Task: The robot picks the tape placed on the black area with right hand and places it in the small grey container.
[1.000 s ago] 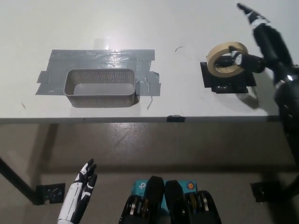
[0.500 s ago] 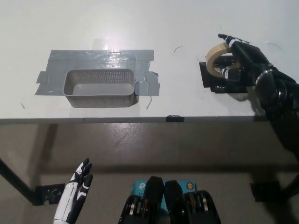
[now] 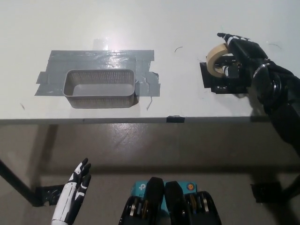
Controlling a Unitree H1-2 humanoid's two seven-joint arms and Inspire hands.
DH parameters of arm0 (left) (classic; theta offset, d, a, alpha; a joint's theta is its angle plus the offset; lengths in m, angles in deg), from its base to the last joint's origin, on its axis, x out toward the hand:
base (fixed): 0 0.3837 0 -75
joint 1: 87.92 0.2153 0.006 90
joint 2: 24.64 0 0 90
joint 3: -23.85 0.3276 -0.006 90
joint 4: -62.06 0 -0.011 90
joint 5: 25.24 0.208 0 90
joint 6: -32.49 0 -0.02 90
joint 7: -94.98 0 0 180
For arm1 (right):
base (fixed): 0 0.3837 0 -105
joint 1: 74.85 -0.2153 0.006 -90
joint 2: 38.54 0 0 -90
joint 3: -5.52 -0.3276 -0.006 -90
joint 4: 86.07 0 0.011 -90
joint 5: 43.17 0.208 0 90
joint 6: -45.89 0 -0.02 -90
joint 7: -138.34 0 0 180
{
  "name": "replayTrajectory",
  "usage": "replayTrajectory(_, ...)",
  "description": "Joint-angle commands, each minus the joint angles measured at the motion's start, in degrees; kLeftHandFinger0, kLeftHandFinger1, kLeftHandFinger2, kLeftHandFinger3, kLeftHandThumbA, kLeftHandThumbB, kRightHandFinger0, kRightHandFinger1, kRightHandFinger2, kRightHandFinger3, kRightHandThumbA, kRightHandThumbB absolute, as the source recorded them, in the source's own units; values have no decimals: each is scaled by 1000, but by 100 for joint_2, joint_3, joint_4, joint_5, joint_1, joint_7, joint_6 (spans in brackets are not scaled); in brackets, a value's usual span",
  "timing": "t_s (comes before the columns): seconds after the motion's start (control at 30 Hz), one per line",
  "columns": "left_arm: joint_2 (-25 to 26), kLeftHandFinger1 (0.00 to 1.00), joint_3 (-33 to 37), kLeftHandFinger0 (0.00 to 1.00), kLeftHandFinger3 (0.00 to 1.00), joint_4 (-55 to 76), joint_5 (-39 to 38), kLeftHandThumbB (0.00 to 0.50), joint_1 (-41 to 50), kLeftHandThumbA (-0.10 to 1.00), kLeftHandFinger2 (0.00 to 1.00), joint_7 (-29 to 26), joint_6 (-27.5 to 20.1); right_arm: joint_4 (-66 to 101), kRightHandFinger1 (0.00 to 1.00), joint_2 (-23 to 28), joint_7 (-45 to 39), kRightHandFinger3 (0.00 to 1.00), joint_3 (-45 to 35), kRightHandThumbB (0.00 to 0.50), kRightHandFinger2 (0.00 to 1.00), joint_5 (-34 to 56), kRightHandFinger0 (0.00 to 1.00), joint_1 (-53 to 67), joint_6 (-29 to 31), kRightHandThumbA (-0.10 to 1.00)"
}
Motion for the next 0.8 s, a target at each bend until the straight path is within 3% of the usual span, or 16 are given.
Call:
replayTrajectory(0.0,80,1000,-35,1000,1000,125,-143,119,-26,1000,1000,37,-223,-177,1000,9,372,1000,74,494,1000,-244,1000,-492,81,502)
replayTrajectory(0.13,81,1000,-36,1000,1000,138,-143,127,-41,1000,1000,34,-209,-671,1000,-43,826,1000,182,486,1000,-385,1000,-632,310,432)
replayTrajectory(0.23,78,1000,-51,1000,1000,134,-172,123,-70,1000,1000,44,-201,-1311,1000,-125,1596,1000,404,467,1000,-628,1000,-821,506,298)
replayTrajectory(0.27,76,1000,-50,1000,1000,131,-174,125,-85,1000,1000,51,-195,-1507,1000,-127,1808,1000,553,413,1000,-775,1000,-889,513,238)
replayTrajectory(0.3,66,1000,-50,1000,1000,118,-179,117,-91,1000,1000,45,-216,-1876,1000,-124,1937,1000,923,305,1000,-1112,1000,-1037,455,113)
replayTrajectory(0.33,58,1000,-48,1000,1000,111,-175,115,-93,1000,1000,41,-222,-1952,1000,-126,1978,1000,983,307,1000,-1109,1000,-1068,466,29)
replayTrajectory(0.37,50,1000,-46,1000,1000,147,-180,113,-72,1000,1000,49,-199,-2168,749,-151,2013,908,1250,263,825,-1313,740,-1153,293,-93)
replayTrajectory(0.4,41,1000,-56,1000,1000,148,-211,108,-63,1000,1000,51,-200,-2464,497,-211,2052,829,1392,275,632,-1326,426,-1241,217,-99)
replayTrajectory(0.43,44,1000,-60,1000,1000,174,-201,108,-43,1000,1000,47,-186,-2691,304,-228,2151,711,1508,291,445,-1331,230,-1281,307,-100)
replayTrajectory(0.47,42,1000,-80,1000,1000,186,-229,110,-39,1000,1000,43,-180,-2873,252,-234,2185,624,1608,280,369,-1310,201,-1322,342,-100)
replayTrajectory(0.53,63,1000,-93,1000,1000,208,-246,106,-76,1000,1000,59,-152,-3093,152,-219,2518,568,1731,293,283,-1277,77,-1374,436,-100)
replayTrajectory(0.57,81,1000,-98,1000,1000,199,-270,105,-112,1000,1000,77,-160,-3140,33,-208,2670,485,1705,276,178,-1192,11,-1399,498,-100)
replayTrajectory(0.63,113,1000,-87,1000,1000,191,-259,102,-155,1000,1000,91,-187,-3130,0,-175,3041,338,1619,275,52,-1065,0,-1395,700,-100)
replayTrajectory(0.67,123,1000,-79,1000,1000,208,-258,103,-167,1000,1000,105,-167,-3096,0,-164,3145,328,1609,270,46,-1062,0,-1394,745,-100)
replayTrajectory(0.7,137,1000,-67,1000,1000,241,-265,105,-175,1000,1000,135,-123,-3033,34,-160,3192,344,1560,260,118,-1026,0,-1387,774,-100)
replayTrajectory(0.77,144,1000,-48,1000,1000,279,-267,99,-167,1000,1000,158,-92,-2928,110,-176,3373,337,1398,231,341,-894,0,-1357,932,-100)
